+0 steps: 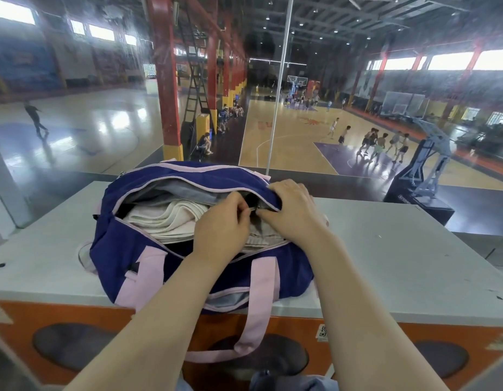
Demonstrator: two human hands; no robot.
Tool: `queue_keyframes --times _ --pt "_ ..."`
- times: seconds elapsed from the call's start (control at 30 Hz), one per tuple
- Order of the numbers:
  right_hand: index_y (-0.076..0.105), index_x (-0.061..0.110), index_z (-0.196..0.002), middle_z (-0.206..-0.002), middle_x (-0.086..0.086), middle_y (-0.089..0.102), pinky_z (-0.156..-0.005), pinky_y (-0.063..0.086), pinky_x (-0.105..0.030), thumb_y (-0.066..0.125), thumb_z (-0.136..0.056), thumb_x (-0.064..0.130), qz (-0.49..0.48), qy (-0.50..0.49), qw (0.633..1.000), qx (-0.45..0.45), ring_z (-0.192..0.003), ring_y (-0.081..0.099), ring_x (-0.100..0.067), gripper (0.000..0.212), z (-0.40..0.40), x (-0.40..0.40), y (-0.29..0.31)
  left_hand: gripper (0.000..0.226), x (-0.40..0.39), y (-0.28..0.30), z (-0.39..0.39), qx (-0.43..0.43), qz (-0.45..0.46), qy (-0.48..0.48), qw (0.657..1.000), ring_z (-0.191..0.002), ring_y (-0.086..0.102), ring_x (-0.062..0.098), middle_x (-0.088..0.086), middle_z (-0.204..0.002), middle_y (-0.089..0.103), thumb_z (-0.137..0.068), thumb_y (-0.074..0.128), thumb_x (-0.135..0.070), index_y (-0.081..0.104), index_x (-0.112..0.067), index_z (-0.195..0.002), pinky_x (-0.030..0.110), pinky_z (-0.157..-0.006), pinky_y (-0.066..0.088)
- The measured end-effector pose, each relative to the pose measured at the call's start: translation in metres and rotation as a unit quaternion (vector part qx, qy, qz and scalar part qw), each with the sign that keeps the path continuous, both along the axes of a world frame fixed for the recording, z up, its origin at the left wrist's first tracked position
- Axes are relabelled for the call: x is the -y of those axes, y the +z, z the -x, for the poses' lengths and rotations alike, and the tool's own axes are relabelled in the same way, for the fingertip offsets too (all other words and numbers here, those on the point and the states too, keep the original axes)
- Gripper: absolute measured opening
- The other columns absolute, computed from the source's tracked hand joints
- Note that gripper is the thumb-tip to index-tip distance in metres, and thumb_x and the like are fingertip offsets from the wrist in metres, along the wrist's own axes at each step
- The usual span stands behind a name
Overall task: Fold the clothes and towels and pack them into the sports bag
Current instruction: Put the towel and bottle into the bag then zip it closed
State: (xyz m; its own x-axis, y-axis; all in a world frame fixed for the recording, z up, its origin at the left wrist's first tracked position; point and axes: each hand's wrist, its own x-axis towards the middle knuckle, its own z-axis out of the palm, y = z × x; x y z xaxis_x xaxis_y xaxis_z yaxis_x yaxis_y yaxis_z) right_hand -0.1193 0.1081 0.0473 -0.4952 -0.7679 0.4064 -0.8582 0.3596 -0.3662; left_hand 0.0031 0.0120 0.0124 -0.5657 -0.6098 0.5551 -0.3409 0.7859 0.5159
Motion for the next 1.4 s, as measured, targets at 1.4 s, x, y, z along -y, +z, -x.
queue_keyframes --times 1.4 --pt "0.062 0.019 -0.093 -0.089 0.005 0.056 -0.057 0.03 -0.024 0.059 -0.08 0.016 0.016 -0.132 0.989 0.061 -0.082 0.052 -0.021 0.014 -0.013 0.001 0.007 0.023 -0.009 0.004 0.011 0.04 0.051 0.081 0.995 -0.063 0.046 0.018 -0.001 -0.068 0.058 -0.092 0.048 -0.032 0.047 -0.024 -0.07 0.028 -0.057 0.029"
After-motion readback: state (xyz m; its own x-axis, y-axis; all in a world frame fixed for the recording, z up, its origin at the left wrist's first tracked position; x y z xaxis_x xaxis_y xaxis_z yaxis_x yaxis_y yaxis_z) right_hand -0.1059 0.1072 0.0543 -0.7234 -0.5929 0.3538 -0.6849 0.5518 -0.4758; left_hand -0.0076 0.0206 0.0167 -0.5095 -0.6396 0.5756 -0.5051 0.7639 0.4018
